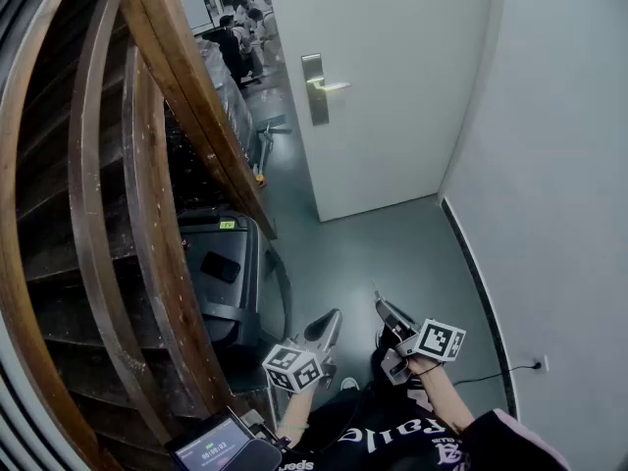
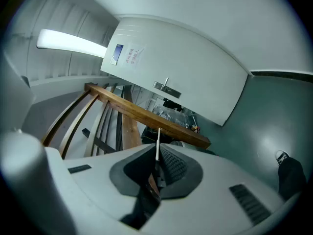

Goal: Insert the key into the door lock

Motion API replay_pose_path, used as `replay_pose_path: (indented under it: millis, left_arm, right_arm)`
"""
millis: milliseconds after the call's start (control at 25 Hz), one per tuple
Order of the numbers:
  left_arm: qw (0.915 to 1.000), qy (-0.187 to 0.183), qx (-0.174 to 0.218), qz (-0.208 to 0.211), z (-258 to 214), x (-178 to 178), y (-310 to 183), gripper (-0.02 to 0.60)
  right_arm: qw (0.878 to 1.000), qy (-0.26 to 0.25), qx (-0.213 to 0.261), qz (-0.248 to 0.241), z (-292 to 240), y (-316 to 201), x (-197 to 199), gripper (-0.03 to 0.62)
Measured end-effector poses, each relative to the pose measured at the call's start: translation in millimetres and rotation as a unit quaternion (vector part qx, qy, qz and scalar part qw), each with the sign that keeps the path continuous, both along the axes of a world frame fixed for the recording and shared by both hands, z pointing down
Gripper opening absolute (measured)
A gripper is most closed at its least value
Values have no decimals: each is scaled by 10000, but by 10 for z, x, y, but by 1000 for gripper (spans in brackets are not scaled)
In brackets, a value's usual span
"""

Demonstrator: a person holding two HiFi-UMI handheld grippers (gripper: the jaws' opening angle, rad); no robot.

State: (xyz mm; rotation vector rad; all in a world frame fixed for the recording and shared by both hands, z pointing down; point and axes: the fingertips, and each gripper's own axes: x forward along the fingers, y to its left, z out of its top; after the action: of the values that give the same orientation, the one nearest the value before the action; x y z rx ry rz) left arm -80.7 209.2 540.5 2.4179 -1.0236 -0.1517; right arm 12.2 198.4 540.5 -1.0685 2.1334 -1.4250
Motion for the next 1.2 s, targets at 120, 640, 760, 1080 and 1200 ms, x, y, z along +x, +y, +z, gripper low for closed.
replay_pose_path:
  millis: [120,640,760,1080,1200]
  left_arm:
    - [10000,-2,-12,-42,24,-8,-246,5]
    - [9976,9,107,-687,-61,387,-2119,5]
    - [9967,-8,148,-795,-119,538,-2519,5]
    - [9936,-53,92,-1124,-160,596,-3182,5]
    - [9926,-74,23,-1215,-120,498,-3415,5]
  right_arm:
    - [9999,41,-104,6,71,-245,24,37]
    - [9964,-51,-23,-843,25,-2189,275,37]
    - [9945,-86,-42,-1039,14,-2577,352,37]
    - [9926,-215,17,-1196,-44,-3519,454,37]
    - [9929,-251,-81,-1157,-15,-3823,418,37]
